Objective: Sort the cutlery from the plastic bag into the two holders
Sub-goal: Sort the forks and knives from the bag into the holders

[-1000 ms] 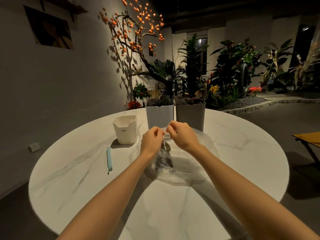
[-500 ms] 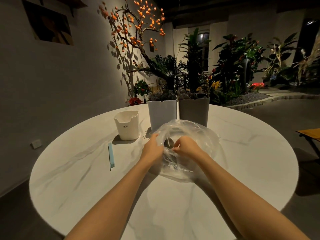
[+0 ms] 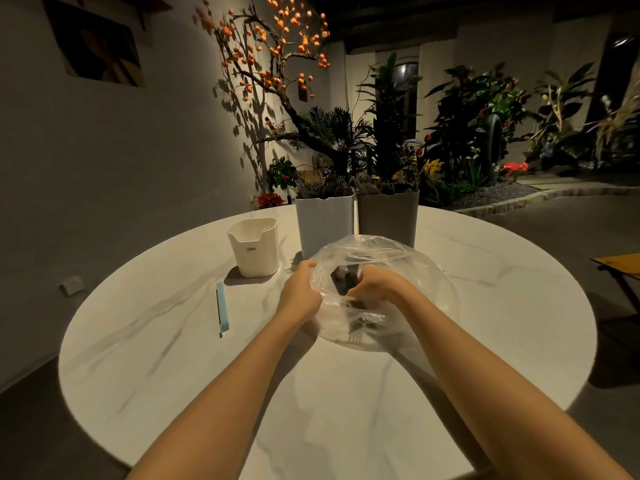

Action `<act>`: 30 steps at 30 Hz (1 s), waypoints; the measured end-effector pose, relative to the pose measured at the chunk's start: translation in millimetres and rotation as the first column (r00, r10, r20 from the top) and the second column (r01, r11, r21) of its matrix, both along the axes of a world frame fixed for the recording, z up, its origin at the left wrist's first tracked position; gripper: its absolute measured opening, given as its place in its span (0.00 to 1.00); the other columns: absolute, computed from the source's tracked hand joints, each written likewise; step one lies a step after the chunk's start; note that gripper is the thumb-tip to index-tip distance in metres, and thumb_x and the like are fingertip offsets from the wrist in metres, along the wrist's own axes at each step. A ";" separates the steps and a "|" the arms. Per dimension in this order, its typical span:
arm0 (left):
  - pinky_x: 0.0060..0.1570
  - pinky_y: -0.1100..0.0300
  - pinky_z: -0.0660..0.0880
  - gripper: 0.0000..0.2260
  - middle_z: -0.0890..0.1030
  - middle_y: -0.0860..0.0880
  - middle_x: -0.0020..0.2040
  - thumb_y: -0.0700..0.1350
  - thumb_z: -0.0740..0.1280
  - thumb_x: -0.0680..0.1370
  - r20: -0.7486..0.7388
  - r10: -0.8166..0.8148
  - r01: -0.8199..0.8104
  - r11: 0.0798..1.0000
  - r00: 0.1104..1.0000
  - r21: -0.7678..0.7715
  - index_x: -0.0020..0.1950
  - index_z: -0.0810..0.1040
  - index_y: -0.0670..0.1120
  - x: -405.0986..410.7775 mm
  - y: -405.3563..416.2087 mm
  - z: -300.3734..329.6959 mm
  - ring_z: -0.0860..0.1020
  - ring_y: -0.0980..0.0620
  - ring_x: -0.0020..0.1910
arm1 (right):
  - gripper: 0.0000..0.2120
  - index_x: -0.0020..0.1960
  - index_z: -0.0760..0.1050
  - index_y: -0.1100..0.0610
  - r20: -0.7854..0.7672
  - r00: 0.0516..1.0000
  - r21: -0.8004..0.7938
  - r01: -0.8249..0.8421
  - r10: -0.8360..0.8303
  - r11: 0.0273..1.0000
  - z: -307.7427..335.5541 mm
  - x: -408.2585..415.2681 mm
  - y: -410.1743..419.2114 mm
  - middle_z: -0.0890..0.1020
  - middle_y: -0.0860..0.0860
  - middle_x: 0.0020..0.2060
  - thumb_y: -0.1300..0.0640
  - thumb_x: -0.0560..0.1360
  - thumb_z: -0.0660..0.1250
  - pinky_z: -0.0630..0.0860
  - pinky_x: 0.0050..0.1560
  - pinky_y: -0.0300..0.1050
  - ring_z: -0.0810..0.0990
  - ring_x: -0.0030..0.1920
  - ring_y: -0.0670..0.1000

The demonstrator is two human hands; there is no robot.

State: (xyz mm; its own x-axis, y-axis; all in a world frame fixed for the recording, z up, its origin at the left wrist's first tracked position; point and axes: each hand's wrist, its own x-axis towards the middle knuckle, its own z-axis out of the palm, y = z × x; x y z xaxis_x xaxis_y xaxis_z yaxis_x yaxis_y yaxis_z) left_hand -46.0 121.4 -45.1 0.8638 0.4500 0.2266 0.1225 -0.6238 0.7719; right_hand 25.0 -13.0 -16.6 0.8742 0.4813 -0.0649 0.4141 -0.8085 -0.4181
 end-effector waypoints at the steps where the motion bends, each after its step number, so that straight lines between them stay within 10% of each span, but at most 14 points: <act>1: 0.57 0.55 0.74 0.25 0.72 0.45 0.68 0.32 0.61 0.78 -0.012 0.017 -0.016 0.998 1.000 0.053 0.72 0.66 0.51 -1.1 1.9 -0.6 0.73 0.45 0.62 | 0.15 0.56 0.77 0.62 0.007 1.000 -0.009 -0.001 0.001 1.000 2.4 -0.1 -0.8 0.77 0.54 0.44 0.52 0.75 0.68 0.70 0.44 0.43 0.74 0.44 0.53; 5: 0.69 0.51 0.63 0.25 0.66 0.47 0.68 0.37 0.67 0.73 0.053 0.114 -0.125 0.946 0.992 0.300 0.68 0.71 0.52 -2.8 5.1 -0.8 0.62 0.46 0.68 | 0.13 0.47 0.74 0.58 0.060 0.998 -0.027 0.018 -0.016 0.999 1.9 -1.7 5.3 0.76 0.53 0.43 0.47 0.74 0.68 0.70 0.45 0.43 0.75 0.44 0.53; 9: 0.57 0.53 0.75 0.08 0.76 0.49 0.50 0.38 0.66 0.74 0.416 -0.034 -0.076 0.966 0.909 0.246 0.52 0.79 0.47 -2.9 -2.5 5.9 0.74 0.51 0.51 | 0.14 0.54 0.74 0.57 0.087 0.996 -0.190 -0.004 0.021 0.982 4.9 -4.9 15.9 0.76 0.52 0.47 0.49 0.74 0.67 0.73 0.49 0.45 0.75 0.48 0.54; 14: 0.51 0.55 0.78 0.07 0.83 0.48 0.46 0.43 0.64 0.79 0.216 -0.180 0.087 0.920 0.960 0.381 0.53 0.81 0.49 -0.6 -0.7 -1.9 0.78 0.53 0.42 | 0.18 0.65 0.72 0.54 0.151 0.985 -0.320 -0.034 0.087 0.947 13.3 -7.1 24.4 0.76 0.55 0.55 0.59 0.75 0.66 0.74 0.53 0.49 0.74 0.52 0.57; 19: 0.59 0.58 0.74 0.13 0.80 0.47 0.59 0.41 0.60 0.81 0.160 -0.110 0.059 0.953 0.981 0.298 0.65 0.76 0.48 -0.5 4.5 -8.4 0.78 0.50 0.54 | 0.27 0.75 0.62 0.57 0.045 0.984 -0.399 -0.138 0.170 0.906 15.6 -14.5 15.0 0.73 0.58 0.56 0.64 0.77 0.64 0.75 0.57 0.48 0.75 0.55 0.57; 24: 0.61 0.49 0.72 0.23 0.74 0.51 0.61 0.57 0.68 0.75 -0.092 -0.199 0.219 0.894 0.976 0.391 0.66 0.67 0.51 -5.1 -1.6 -8.4 0.75 0.51 0.55 | 0.30 0.77 0.57 0.53 -0.070 0.980 -0.217 -0.200 0.189 0.956 23.9 -6.0 3.2 0.73 0.55 0.64 0.67 0.78 0.59 0.75 0.60 0.46 0.75 0.55 0.54; 30: 0.69 0.49 0.60 0.34 0.65 0.51 0.69 0.63 0.70 0.71 -0.243 -0.231 0.321 0.832 0.942 0.453 0.70 0.60 0.53 -7.1 -7.2 -7.9 0.65 0.49 0.68 | 0.12 0.60 0.73 0.64 -0.412 0.910 0.336 0.098 0.053 0.937 17.7 12.0 -6.2 0.78 0.58 0.46 0.63 0.77 0.66 0.80 0.49 0.48 0.79 0.45 0.54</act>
